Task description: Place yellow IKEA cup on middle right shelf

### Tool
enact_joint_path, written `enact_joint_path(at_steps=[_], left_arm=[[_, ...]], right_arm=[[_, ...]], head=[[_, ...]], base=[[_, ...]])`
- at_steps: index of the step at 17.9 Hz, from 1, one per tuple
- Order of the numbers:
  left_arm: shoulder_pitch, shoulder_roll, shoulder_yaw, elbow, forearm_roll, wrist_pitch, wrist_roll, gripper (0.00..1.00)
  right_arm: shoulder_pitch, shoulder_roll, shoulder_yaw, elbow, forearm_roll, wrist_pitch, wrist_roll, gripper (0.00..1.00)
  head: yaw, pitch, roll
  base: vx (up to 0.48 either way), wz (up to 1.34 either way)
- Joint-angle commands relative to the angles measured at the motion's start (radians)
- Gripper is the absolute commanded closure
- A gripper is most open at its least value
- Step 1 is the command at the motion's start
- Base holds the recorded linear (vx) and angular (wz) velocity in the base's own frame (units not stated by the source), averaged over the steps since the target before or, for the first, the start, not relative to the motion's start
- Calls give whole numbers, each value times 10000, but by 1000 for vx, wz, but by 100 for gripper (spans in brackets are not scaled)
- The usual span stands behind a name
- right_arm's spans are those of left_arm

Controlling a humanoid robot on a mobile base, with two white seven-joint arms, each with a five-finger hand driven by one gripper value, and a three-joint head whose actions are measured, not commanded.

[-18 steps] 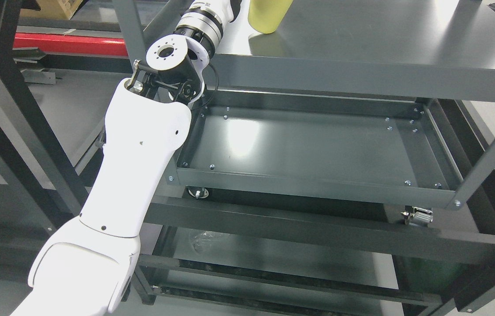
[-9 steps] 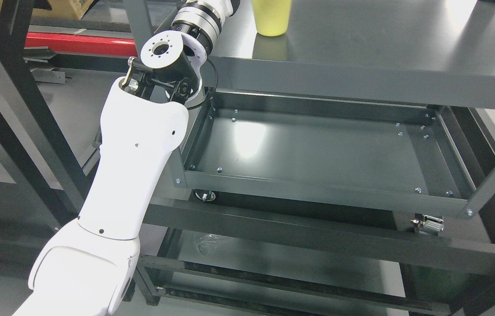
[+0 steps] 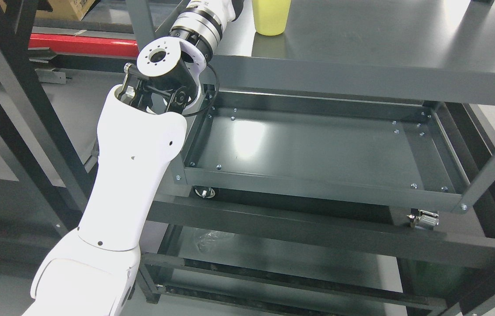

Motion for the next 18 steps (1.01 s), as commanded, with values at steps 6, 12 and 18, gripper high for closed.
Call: enact_joint_path(at_steps=[6,12,18], left_arm=[[990,175,-13,-2243,11,28,-154,16],[2140,175,-120,-3225,-4,-33,-507,13],[3658,175,-472,-4055,-187,-598,-492,1]], right_arm=[[46,-174,0,0,0,17,-7,1],[61,-174,0,0,0,2,8,1],[46,-174,0,0,0,17,-7,1]], head=[[0,0,0],[0,0,0],[0,0,0]], base=[[-85,0],[-94,0],[-135,43]])
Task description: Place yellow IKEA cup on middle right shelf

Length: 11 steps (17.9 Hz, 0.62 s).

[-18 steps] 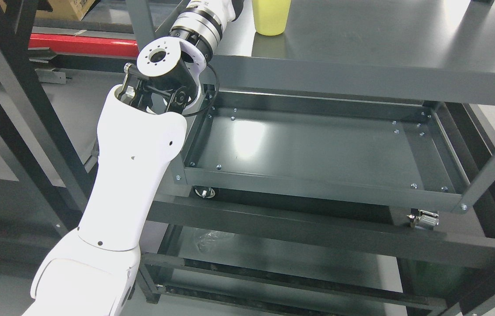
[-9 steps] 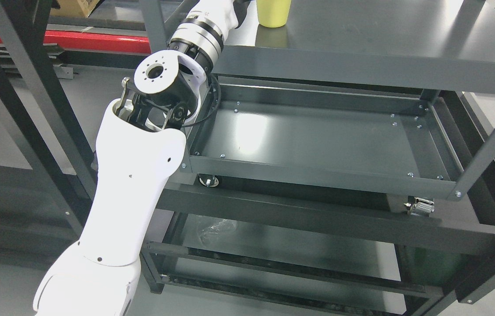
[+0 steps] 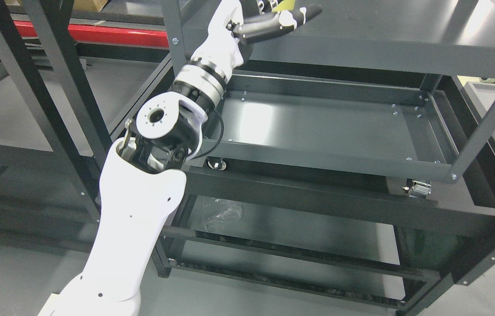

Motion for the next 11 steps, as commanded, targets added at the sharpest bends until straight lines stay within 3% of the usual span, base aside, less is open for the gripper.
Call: enact_joint_path(at_steps=[1,5,11], left_arm=[[1350,174,-491,-1414,-347,-715,-3,1],[3203,174,-678,-1368,-1712,-1729,165,1],[5796,174,2357,-142,-1775,-2481,120,1]], right_arm=[[61,-174,0,0,0,19,-10,1],[61,-174,0,0,0,34,5,1],[46,-174,0,0,0,19,-10,1]], head=[[0,0,0],[0,0,0],[0,0,0]], base=[[-149,-12],[-174,-151],[-111,-123]])
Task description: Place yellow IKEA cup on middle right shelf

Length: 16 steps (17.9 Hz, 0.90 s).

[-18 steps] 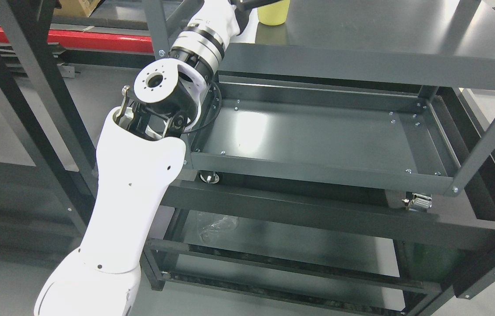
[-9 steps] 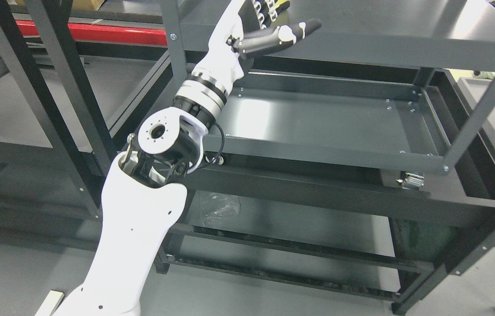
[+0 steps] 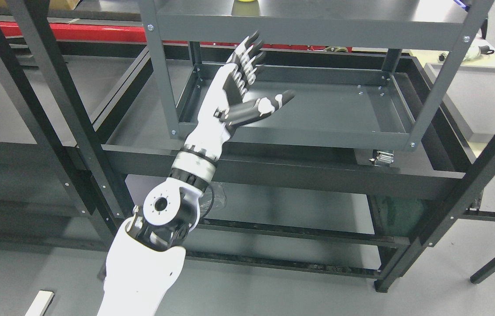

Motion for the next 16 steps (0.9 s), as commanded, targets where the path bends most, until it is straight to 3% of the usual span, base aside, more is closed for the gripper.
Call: enact_joint_path(at_steps=[1,5,16], left_arm=[[2578,175,2289,737,-350,-482,-56,1],[3914,321,2736,1490,-350,-911,-56,1],[4192,537,3395,2442,-350,-912,-71,1]], right_arm=[[45,-174,0,0,0,12,-50,1],[60,-174,0,0,0,-4,-50,1],[60,-174,0,0,0,-4,-50,1]], head=[[0,0,0],[0,0,0],[0,0,0]], base=[[-54,-112],[-34,-33],[-3,0]])
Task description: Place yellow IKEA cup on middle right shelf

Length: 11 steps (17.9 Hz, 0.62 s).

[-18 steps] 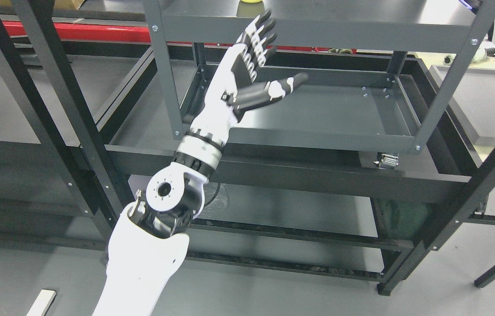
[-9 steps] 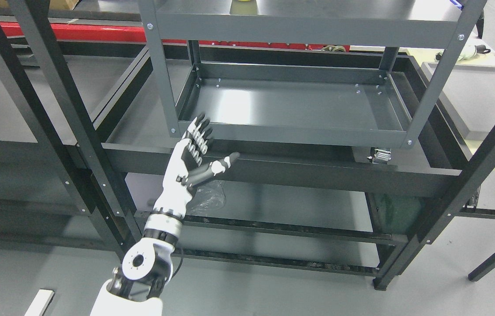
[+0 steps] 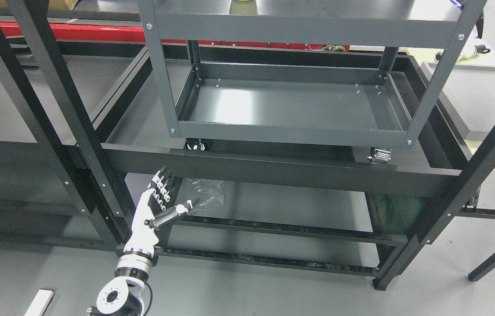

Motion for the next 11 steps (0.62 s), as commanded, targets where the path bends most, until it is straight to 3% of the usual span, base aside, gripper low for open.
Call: enact_joint_path(at_steps=[1,11], left_arm=[[235,176,833,810,-12,-6,-7,1],[220,191,1002,795,-11,-51,-52,1]], right_arm=[[47,-175,0,0,0,-6,76,1],[62,-175,0,0,0,-6,61,1]], head=[[0,0,0],[0,0,0]], base=[[0,0],[0,0]])
